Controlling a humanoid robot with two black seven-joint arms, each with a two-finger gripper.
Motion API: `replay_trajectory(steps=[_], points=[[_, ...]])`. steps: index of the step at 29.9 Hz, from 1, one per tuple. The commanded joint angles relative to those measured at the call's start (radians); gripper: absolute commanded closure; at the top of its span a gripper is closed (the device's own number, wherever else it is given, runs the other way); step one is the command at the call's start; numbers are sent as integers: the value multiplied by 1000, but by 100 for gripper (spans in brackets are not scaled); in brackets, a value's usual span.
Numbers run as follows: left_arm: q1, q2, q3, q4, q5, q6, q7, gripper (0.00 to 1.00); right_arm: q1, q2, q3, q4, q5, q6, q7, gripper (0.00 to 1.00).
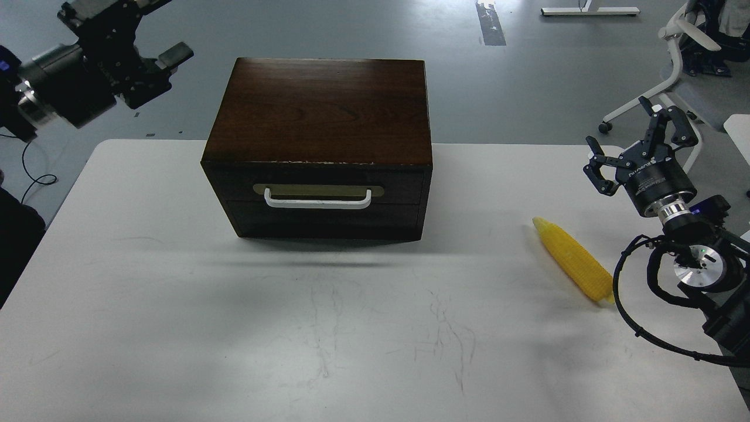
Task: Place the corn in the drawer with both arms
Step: 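Move the left gripper toward the white drawer handle of the wooden box, then hook the left gripper onto the white drawer handle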
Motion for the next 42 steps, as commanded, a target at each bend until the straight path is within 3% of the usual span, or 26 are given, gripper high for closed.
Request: replay_trajectory(steps=[1, 8, 12, 15, 21, 28, 37, 42], points=[[-127, 26, 10, -117, 220, 1, -9, 1, 0, -1, -1, 0, -2, 0, 0, 0], [-284, 4, 25, -182, 775, 1, -9, 2, -2, -2, -1, -2, -3, 0, 0, 0], [-379, -40, 184, -180, 1116, 1, -9, 2, -3, -1, -19, -8, -3, 0, 0, 0], [-425, -49, 315, -180, 1216, 1, -9, 2, -3, -1, -24, -9, -5, 0, 0, 0], [-474, -86, 490, -180, 1273, 1, -9, 2, 3, 1, -114, -8, -42, 0, 0, 0], [-474, -144, 495, -191, 1282, 1, -9, 2, 13, 10, -160, -8, -103, 0, 0, 0], [-472, -146, 545, -314, 1284, 1, -9, 2, 15, 13, -157, -9, -103, 0, 0, 0], [-471, -154, 556, -324, 1418, 1, -9, 2, 15, 13, -157, -11, -103, 0, 0, 0]])
